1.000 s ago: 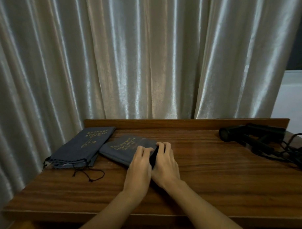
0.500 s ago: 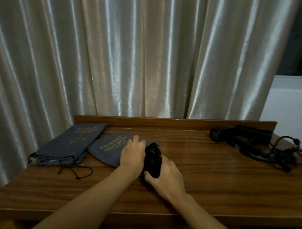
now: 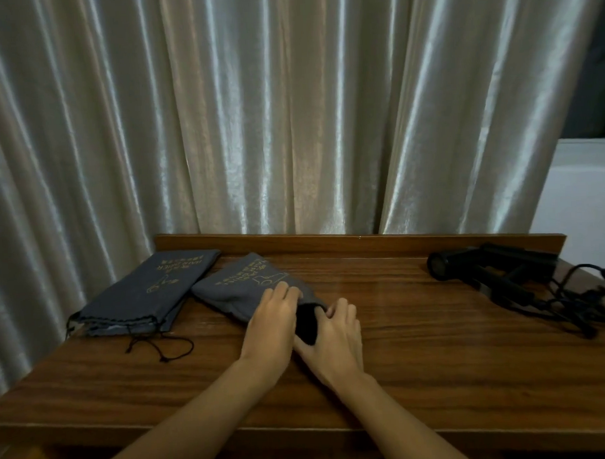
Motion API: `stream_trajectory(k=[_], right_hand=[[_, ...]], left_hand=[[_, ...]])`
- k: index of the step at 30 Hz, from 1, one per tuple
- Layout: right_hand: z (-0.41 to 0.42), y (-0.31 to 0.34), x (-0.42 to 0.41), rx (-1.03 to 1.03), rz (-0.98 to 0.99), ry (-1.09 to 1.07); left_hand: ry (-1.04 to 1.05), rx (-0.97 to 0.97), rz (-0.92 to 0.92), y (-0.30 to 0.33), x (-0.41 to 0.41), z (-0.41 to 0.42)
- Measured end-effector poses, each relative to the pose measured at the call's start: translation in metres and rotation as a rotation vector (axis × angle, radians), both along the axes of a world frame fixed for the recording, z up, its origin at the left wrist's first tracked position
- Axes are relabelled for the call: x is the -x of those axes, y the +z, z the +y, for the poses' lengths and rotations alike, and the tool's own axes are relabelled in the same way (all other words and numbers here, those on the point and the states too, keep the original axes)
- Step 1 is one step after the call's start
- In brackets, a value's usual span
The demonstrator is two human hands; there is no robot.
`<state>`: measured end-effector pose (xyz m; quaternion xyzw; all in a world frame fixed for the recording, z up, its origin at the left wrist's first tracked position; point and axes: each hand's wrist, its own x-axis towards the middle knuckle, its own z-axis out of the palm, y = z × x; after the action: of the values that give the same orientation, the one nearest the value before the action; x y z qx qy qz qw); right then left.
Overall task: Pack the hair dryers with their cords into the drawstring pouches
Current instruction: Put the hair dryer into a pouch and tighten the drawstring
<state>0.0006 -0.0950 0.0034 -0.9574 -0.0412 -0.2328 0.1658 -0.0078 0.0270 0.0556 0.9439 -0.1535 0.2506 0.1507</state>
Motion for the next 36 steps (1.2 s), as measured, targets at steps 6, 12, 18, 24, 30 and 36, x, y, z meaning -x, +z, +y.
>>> stream_trajectory(k=[6,12,18,24,30,36], right_hand=[[-0.017,-0.001,-0.003,-0.347,0.248,0.216],[-0.016,0.034,-0.008,-0.603,0.08,0.193],[-0.009,0.073,-0.021,-0.701,0.016,0.132],[-0.013,0.138,-0.036,-0.817,-0.096,0.119],[-0.019,0.217,-0.042,-0.914,-0.224,0.175],[-0.024,0.252,-0.05,-0.775,-0.254,0.175]], left_hand=[[0.434,-0.006,0.175,-0.024,0.017,0.013],[0.311,0.239,0.253,-0.022,0.01,0.033],[0.209,0.398,0.16,0.037,-0.011,0.051],[0.243,0.515,0.196,0.108,-0.036,0.054],[0.153,0.728,0.247,0.174,-0.056,0.064],[0.11,0.9,0.344,0.199,-0.072,0.067]])
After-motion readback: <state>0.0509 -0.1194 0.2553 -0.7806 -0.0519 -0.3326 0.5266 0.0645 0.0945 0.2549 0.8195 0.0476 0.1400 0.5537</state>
